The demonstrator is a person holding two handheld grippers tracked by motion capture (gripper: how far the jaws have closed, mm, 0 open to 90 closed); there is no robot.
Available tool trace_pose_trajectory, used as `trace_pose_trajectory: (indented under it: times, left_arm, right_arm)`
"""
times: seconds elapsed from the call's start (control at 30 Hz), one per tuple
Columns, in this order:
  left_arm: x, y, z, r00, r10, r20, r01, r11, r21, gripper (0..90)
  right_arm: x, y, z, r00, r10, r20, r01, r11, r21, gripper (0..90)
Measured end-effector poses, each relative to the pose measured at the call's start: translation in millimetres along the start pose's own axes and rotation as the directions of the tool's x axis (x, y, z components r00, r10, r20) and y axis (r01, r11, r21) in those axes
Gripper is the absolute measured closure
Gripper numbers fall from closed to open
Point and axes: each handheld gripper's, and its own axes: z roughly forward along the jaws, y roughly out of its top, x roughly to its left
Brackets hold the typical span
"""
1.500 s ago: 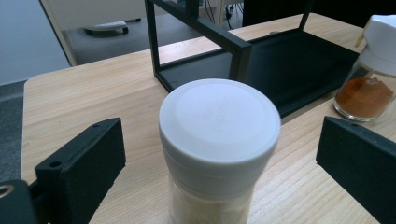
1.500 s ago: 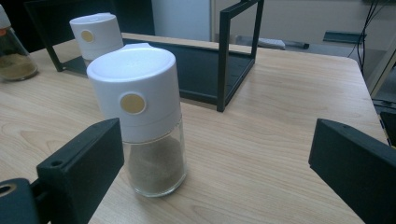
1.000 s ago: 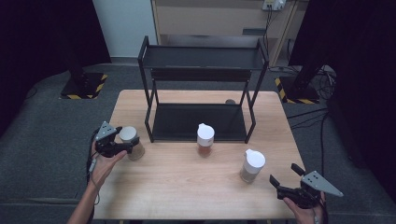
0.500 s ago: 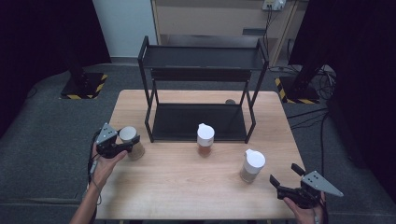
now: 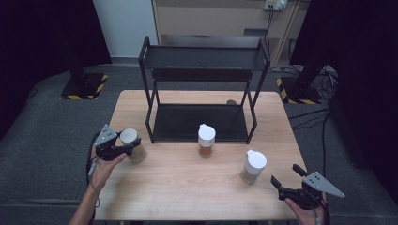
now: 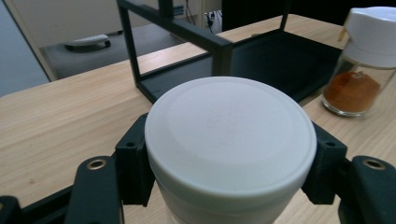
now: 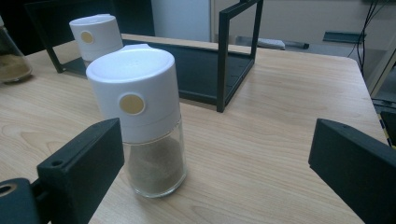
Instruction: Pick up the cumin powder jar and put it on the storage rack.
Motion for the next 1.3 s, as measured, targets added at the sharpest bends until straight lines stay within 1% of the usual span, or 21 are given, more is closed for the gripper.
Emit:
trace_pose_trajectory:
  times: [0.13, 0.27, 0.33, 0.47, 0.57, 0.67, 0.77, 0.87, 1.07, 1.3]
  left_arm:
    - [-0.4, 5.5, -2.3, 0.9993, 0.017, 0.034, -0.017, 0.9998, 0.000, 32.8]
    - [-4.7, 12.2, -3.1, 0.9978, 0.042, 0.051, -0.043, 0.9991, 0.004, 32.8]
    - [-6.6, 15.3, -3.1, 0.9970, 0.050, 0.059, -0.051, 0.9987, 0.003, 32.8]
    - [-8.0, 21.4, -1.9, 0.9943, 0.063, 0.086, -0.063, 0.9980, -0.003, 32.8]
    - [-8.7, 27.1, 0.8, 0.9904, 0.081, 0.112, -0.082, 0.9967, 0.000, 32.8]
    - [-7.5, 31.5, 5.1, 0.9842, 0.098, 0.147, -0.099, 0.9951, 0.001, 32.8]
    - [-8.3, 35.0, 9.2, 0.9795, 0.111, 0.169, -0.113, 0.9936, 0.003, 32.8]
    - [-8.9, 37.5, 13.4, 0.9754, 0.115, 0.188, -0.117, 0.9931, 0.001, 32.8]
    - [-12.6, 43.8, 21.9, 0.9709, 0.126, 0.204, -0.130, 0.9915, 0.006, 32.8]
    - [-15.8, 51.6, 31.1, 0.9663, 0.137, 0.218, -0.140, 0.9901, 0.000, 32.8]
  right_arm:
    - [-0.2, -0.2, -0.2, 1.0000, 0.002, 0.001, -0.002, 1.000, -0.001, 3.7]
    - [-0.3, -0.3, -0.3, 1.0000, 0.003, 0.001, -0.003, 1.000, -0.003, 3.7]
    - [-0.4, -0.2, -0.3, 1.0000, 0.003, 0.001, -0.003, 1.000, -0.002, 3.7]
    - [-1.1, -0.6, -0.4, 1.0000, 0.007, 0.000, -0.007, 1.000, -0.004, 3.7]
    - [-1.4, -0.9, -0.5, 1.0000, 0.009, -0.001, -0.009, 1.000, -0.005, 3.7]
    - [-1.7, -1.0, -0.6, 0.9999, 0.010, -0.001, -0.010, 1.000, -0.006, 3.7]
    - [-2.0, -1.2, -0.7, 0.9999, 0.011, -0.002, -0.011, 1.000, -0.006, 3.7]
    - [-2.2, -1.4, -0.9, 0.9999, 0.013, -0.002, -0.013, 1.000, -0.008, 3.7]
    - [-2.6, -1.6, -0.9, 0.9999, 0.015, -0.003, -0.015, 1.000, -0.008, 3.7]
    - [-3.1, -1.8, -0.7, 0.9998, 0.020, -0.005, -0.020, 1.000, -0.009, 3.7]
